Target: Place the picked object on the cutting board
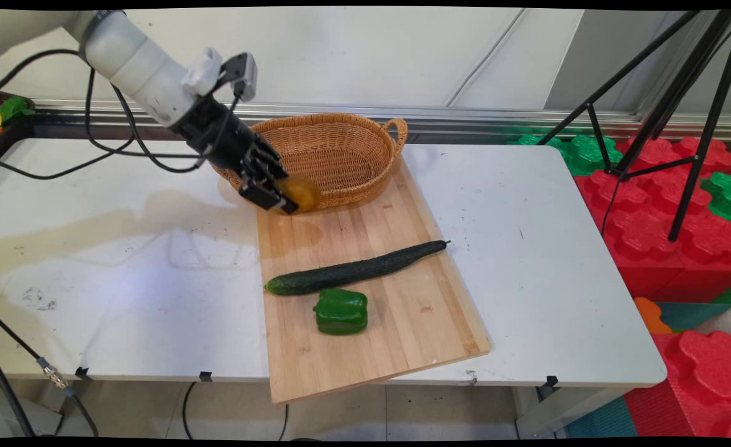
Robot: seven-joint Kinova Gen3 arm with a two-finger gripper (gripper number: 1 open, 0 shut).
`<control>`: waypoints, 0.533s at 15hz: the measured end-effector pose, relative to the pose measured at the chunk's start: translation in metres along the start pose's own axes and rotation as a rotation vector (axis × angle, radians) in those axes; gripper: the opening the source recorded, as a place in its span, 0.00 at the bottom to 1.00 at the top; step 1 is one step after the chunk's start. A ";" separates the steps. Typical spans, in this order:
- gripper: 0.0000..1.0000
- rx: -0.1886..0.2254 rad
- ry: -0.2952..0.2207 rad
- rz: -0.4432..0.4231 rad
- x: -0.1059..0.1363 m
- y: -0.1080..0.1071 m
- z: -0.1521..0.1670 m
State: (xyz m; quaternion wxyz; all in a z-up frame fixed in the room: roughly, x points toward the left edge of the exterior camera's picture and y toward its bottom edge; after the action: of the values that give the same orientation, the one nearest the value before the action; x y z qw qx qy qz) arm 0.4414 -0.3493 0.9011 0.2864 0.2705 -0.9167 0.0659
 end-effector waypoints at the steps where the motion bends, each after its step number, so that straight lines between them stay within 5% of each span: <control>1: 0.00 0.000 -0.013 -0.010 -0.002 0.002 0.007; 8: 0.00 0.014 -0.089 -0.054 -0.009 0.007 0.054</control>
State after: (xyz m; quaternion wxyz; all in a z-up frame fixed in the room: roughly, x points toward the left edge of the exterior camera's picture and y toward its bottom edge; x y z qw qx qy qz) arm 0.4173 -0.3541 0.8511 0.2450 0.2998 -0.9205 0.0522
